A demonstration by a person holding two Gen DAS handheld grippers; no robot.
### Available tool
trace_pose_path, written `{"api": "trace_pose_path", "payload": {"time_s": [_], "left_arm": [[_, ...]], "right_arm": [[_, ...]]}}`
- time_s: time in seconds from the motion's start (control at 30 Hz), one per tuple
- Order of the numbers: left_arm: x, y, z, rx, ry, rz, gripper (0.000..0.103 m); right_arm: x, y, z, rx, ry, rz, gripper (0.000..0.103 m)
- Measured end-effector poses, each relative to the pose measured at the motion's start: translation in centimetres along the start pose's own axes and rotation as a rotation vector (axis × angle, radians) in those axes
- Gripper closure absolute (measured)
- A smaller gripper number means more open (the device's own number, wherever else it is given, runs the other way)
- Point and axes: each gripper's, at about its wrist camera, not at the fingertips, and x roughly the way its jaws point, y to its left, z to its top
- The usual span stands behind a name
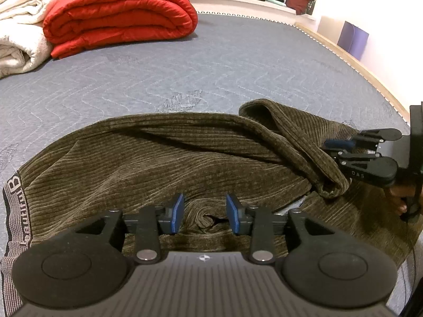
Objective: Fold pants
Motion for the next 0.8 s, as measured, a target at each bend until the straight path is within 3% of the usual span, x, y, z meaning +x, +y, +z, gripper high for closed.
{"api": "trace_pose_path", "payload": {"time_s": [0.03,0.1,0.23,0.37,0.5,0.57,0.6,0.63,0.73,0.8], "left_arm": [[0.0,0.0,0.0,0.0,-0.001,-0.001,0.064],[-0.1,-0.1,0.0,0.002,-0.003,-0.004,0.064],[-0.3,0.1,-0.1,-0.002,-0.006,-0.003,0.064],[-0.3,0.4,-0.1,-0.009,-0.007,0.0,0.064],[-0.3,0.2,-0.1,-0.003,-0.004,-0.003,0.064],[-0.2,0.1,-0.1,0.0,-0.001,-0.005,0.064],[-0.2,0.1,-0.1,-0.001,0.0,-0.005,0.064],[-0.2,0.2,0.0,-0.002,-0.001,-0.006,0.064],[-0.2,0.3,0.0,-0.008,-0.001,-0.004,0.063],[-0.1,0.3,0.0,-0.008,0.0,-0.004,0.063]], "right_arm": [[-0.1,0.6,0.1,-0.025,0.0,0.026,0.096],[-0.5,1.1,0.3,-0.062,-0.005,0.032,0.103],[-1.6,1.3,0.9,-0.05,-0.049,0.029,0.103],[-3.3,-0.6,2.3,0.046,-0.14,-0.004,0.103],[-4.1,-3.3,2.7,0.182,-0.195,-0.144,0.102],[-3.3,-4.4,1.9,0.244,-0.163,-0.193,0.066],[-2.7,-4.7,1.3,0.257,-0.134,-0.18,0.022],[-2.0,-4.8,0.7,0.253,-0.111,-0.154,0.0],[0.6,-3.6,-0.8,0.145,0.009,-0.117,0.002],[1.2,-3.3,-1.3,0.133,0.015,-0.118,0.001]]}}
